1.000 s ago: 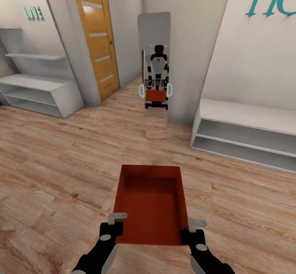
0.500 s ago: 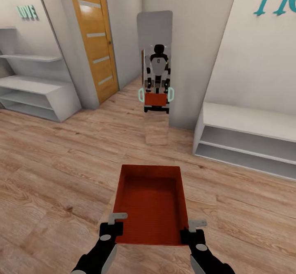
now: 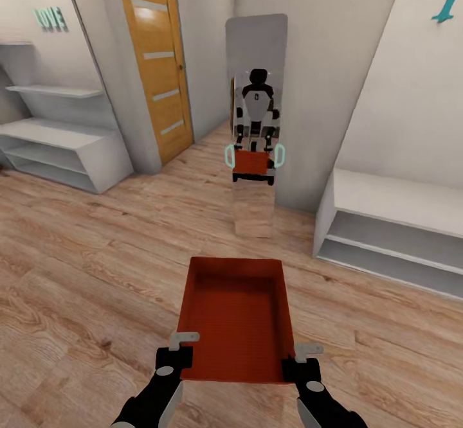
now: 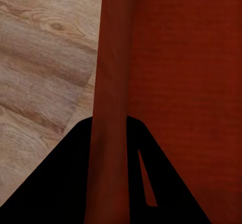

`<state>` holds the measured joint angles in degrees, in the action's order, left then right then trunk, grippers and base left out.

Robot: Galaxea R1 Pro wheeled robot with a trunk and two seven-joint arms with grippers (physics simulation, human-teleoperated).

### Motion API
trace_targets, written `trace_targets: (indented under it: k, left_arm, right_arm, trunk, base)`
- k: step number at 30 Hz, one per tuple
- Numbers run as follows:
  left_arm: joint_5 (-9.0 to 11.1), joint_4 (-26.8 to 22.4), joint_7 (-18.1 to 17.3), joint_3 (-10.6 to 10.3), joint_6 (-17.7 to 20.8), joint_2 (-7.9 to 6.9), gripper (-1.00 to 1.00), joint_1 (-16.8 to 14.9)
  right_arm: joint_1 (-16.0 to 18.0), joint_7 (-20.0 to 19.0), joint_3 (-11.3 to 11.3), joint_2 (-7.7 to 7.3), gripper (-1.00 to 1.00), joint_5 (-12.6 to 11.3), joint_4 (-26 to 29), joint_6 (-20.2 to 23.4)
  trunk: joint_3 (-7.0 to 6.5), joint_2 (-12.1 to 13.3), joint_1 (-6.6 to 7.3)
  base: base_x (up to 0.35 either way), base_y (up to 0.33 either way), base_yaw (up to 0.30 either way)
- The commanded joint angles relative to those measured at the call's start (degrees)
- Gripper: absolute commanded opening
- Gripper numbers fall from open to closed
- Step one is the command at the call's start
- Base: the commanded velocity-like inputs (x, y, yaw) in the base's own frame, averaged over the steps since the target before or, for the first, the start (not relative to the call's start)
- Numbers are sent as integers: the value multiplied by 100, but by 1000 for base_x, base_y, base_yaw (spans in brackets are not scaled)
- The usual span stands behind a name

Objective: Move the two storage containers from the living room to the garage. In the garage, place one container on the floor and stack the other container on top of it (either order is fine).

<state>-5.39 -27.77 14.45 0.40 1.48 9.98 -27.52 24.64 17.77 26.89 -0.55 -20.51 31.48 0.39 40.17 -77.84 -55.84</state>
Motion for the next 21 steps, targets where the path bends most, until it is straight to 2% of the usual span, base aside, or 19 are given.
trace_targets:
  k: [1,21]
  left_arm:
    - [-50,290,-150,-104,19,1,-100,1]
    - [-50,290,-151,-103,19,1,-100,1]
  right_arm:
    - [14,41,26,-191,-100,21,24,5]
    - [14,30,26,-191,-100,20,23,11]
  trunk:
    - [4,-3,-3]
    - [4,-3,-3]
  base:
    - [336,0,253]
    - [324,0,257]
